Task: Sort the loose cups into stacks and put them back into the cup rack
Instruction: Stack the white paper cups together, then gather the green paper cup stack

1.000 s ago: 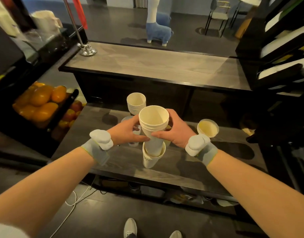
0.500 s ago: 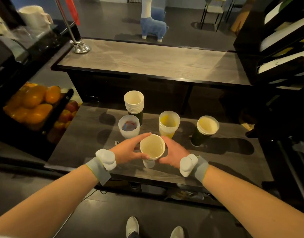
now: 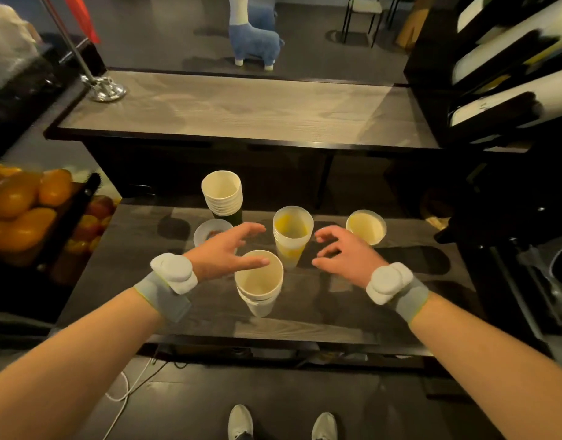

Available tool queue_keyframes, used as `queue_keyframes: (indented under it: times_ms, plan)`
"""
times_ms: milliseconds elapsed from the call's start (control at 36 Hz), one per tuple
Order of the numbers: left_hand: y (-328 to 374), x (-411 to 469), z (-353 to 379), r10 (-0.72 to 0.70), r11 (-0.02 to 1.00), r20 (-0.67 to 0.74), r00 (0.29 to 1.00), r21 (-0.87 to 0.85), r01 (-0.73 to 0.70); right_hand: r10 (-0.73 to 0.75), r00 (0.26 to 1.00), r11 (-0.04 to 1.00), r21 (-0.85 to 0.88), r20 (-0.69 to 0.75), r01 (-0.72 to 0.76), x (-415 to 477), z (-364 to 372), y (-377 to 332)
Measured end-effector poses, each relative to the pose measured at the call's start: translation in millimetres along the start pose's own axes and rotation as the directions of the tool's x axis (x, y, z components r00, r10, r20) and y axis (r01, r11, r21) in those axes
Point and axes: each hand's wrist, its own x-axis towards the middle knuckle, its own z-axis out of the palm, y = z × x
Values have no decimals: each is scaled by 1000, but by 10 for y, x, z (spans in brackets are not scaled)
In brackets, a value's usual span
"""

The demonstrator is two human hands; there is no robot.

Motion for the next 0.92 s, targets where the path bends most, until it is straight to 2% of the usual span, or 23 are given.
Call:
queue_keyframes:
  times_ms: [56, 111, 167, 278, 361, 472, 583, 778, 917]
  plan:
    - [138, 133, -34, 34, 999, -2, 999, 1, -34, 18, 983, 999, 38, -185, -11, 3, -238, 73]
    - [292, 289, -46, 73, 997, 3, 997, 17, -73, 45, 937, 999, -5, -346, -49, 38, -450, 190]
    - [472, 464, -15, 117, 991, 15, 993, 62, -118, 99, 904, 991, -43, -416, -129, 117, -609, 369]
    - [844, 774, 161, 202, 967, 31, 979, 150, -205, 248, 894, 946, -105, -373, -306, 302, -668, 673]
    - [1033, 1015, 335, 231, 956, 53, 972, 175, -237, 289, 911, 946, -58, -292, -319, 455, -623, 890]
    - [1185, 1286, 479, 218, 956, 84, 972, 183, -230, 300, 924, 932, -133, -236, -336, 664, -558, 1074]
    - [1198, 1431, 514, 185, 966, 101, 978, 164, -200, 256, 929, 928, -200, -267, -314, 751, -486, 1134]
    - [1116, 1565, 414, 142, 988, 94, 985, 51, -147, 261, 893, 956, -29, -366, -291, 711, -780, 1132]
    - [1170, 1588, 313, 177, 982, 118, 977, -90, -167, 148, 945, 982, -71, -291, -176, 480, -1389, 587]
